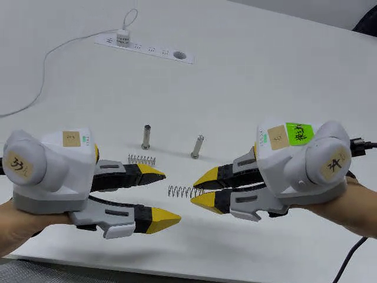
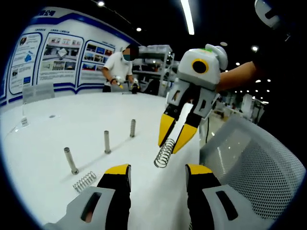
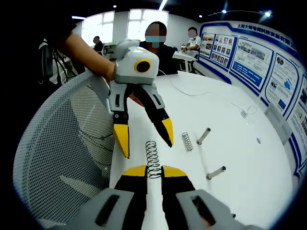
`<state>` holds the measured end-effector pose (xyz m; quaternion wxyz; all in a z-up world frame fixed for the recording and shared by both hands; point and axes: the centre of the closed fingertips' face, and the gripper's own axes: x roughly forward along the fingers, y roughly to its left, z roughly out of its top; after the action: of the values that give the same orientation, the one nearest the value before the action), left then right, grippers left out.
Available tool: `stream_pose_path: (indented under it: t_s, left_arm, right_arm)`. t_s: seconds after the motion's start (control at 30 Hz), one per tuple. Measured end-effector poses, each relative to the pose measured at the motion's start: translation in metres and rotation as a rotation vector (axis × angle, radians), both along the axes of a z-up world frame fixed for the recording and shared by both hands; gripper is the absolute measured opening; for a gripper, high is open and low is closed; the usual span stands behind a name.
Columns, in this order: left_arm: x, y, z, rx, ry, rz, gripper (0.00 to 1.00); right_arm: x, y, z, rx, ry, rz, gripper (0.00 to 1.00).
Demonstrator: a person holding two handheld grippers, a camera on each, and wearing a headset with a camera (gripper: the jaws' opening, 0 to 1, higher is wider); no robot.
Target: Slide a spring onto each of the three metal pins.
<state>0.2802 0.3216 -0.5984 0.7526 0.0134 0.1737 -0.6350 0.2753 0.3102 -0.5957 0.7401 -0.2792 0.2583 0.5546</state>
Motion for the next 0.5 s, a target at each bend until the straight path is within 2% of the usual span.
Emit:
stream_pose_path:
  t_s: [0.17,0.23,0.3,0.33,0.4,0.43,0.5]
  left_arm:
    - [0.001,-0.001,0.006,-0.027,-0.004,0.001,0.41]
    - [-0.004,-0.002,0.008,-0.039,0.004,-0.017,0.36]
    - [-0.01,-0.004,0.011,-0.061,0.017,-0.047,0.27]
    - [-0.012,-0.005,0.012,-0.064,0.012,-0.059,0.23]
    - [-0.015,-0.006,0.01,-0.046,-0.001,-0.075,0.18]
    - [-0.016,-0.006,0.009,-0.037,-0.014,-0.076,0.18]
    - [-0.016,-0.006,0.008,-0.036,-0.018,-0.082,0.17]
  right_arm:
    - [-0.004,0.001,-0.003,-0.007,0.0,0.01,0.11]
    - [-0.006,0.003,-0.003,-0.002,0.0,0.017,0.11]
    - [-0.007,0.006,-0.002,0.001,-0.004,0.027,0.11]
    - [-0.008,0.007,-0.001,0.005,-0.004,0.032,0.11]
    - [-0.008,0.008,0.0,0.009,-0.006,0.037,0.11]
    - [-0.009,0.009,0.001,0.012,-0.004,0.043,0.11]
    - [-0.009,0.009,0.001,0.017,-0.002,0.046,0.11]
